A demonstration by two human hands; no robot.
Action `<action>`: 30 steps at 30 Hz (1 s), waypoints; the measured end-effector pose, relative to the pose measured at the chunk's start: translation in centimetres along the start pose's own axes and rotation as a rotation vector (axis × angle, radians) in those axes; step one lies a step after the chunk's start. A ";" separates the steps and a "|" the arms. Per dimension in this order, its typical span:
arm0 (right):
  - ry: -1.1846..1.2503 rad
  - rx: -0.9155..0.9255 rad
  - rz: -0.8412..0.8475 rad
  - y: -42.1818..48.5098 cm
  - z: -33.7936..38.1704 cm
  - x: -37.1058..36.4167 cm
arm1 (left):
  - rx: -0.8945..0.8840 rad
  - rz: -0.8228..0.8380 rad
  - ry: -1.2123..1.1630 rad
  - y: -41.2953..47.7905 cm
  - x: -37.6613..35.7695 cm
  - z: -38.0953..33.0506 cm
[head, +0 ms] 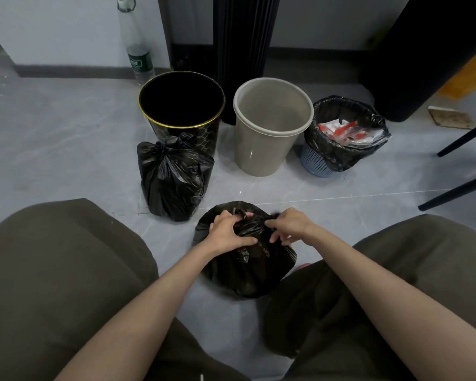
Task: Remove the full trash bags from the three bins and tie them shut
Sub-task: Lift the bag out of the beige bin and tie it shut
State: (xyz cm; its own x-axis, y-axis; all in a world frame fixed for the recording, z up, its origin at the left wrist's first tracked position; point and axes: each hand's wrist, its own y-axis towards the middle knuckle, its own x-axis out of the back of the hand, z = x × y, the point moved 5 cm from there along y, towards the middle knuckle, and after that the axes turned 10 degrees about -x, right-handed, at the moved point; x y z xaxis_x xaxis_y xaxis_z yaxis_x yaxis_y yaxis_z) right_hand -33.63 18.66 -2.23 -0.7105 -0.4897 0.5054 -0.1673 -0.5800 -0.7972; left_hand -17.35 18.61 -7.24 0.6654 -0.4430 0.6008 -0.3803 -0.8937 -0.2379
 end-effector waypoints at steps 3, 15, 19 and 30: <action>-0.416 0.133 -0.187 -0.3 0.8 1.2 | -0.034 -0.080 -0.137 0.4 0.4 -0.1; 0.576 0.321 -0.244 0.4 -1.1 2.0 | 0.072 -0.276 -0.101 0.1 1.6 0.9; 0.556 0.324 -0.202 0.7 -0.9 1.6 | 0.117 -0.338 -0.335 0.4 2.3 0.7; -0.628 0.462 -0.696 -2.1 2.3 2.9 | 0.076 -0.349 -0.613 0.2 2.8 -0.6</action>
State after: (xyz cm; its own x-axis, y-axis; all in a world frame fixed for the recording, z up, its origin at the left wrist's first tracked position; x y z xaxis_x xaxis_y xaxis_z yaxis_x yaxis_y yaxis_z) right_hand -33.72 16.99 1.67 -0.0518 -0.1252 0.9908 -0.0315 -0.9914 -0.1269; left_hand -15.94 17.24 -5.08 0.9905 -0.0697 0.1187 -0.0482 -0.9833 -0.1758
